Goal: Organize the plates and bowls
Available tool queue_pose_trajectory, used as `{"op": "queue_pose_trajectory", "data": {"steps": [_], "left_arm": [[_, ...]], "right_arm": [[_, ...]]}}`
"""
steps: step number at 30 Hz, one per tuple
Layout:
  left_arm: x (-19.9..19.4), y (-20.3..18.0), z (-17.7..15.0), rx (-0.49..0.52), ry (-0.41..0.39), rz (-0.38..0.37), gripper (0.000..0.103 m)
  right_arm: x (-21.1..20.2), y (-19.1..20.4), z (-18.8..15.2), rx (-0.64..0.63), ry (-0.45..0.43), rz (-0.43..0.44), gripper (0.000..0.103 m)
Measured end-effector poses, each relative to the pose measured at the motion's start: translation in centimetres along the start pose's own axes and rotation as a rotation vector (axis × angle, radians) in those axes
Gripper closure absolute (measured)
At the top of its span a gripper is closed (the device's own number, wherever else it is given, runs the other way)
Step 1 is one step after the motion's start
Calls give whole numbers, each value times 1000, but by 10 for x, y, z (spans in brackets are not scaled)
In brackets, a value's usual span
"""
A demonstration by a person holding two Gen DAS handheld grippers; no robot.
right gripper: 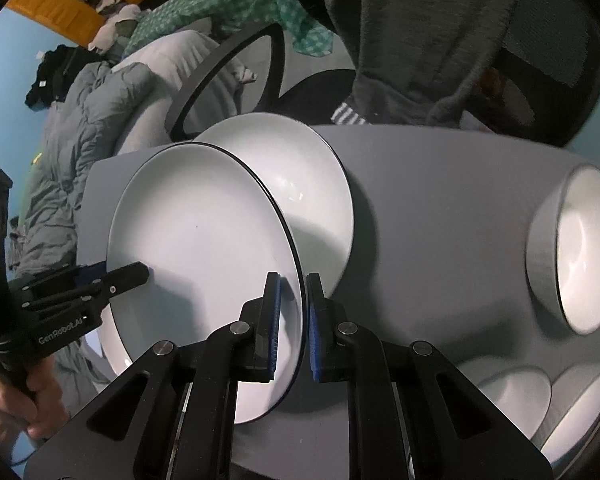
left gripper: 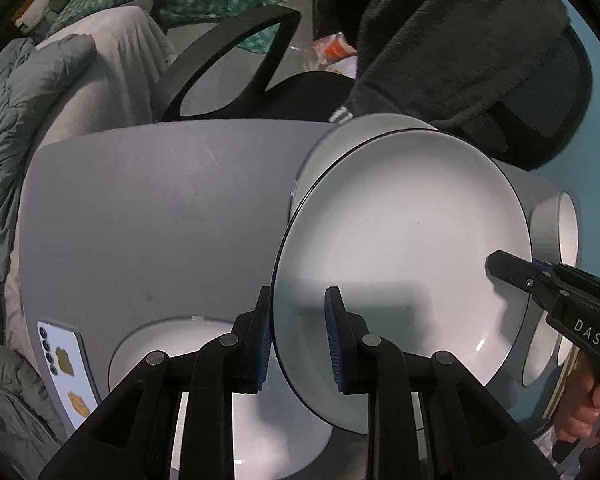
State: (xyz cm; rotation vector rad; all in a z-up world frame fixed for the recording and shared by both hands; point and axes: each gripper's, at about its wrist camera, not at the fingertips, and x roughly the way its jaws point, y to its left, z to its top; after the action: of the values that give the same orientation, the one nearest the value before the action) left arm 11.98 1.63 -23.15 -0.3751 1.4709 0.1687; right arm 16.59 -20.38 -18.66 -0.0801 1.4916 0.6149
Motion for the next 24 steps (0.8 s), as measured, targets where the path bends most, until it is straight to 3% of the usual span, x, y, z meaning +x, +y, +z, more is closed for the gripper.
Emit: {"op": "queue_pose_trajectory", "data": {"steps": [18, 24], "left_arm": [[24, -5, 20, 2, 20, 29, 79], [28, -13, 17, 44, 15, 53, 79]], "right_arm": [[20, -14, 32, 6, 58, -20, 90], [24, -15, 36, 9, 82, -77, 88]]}}
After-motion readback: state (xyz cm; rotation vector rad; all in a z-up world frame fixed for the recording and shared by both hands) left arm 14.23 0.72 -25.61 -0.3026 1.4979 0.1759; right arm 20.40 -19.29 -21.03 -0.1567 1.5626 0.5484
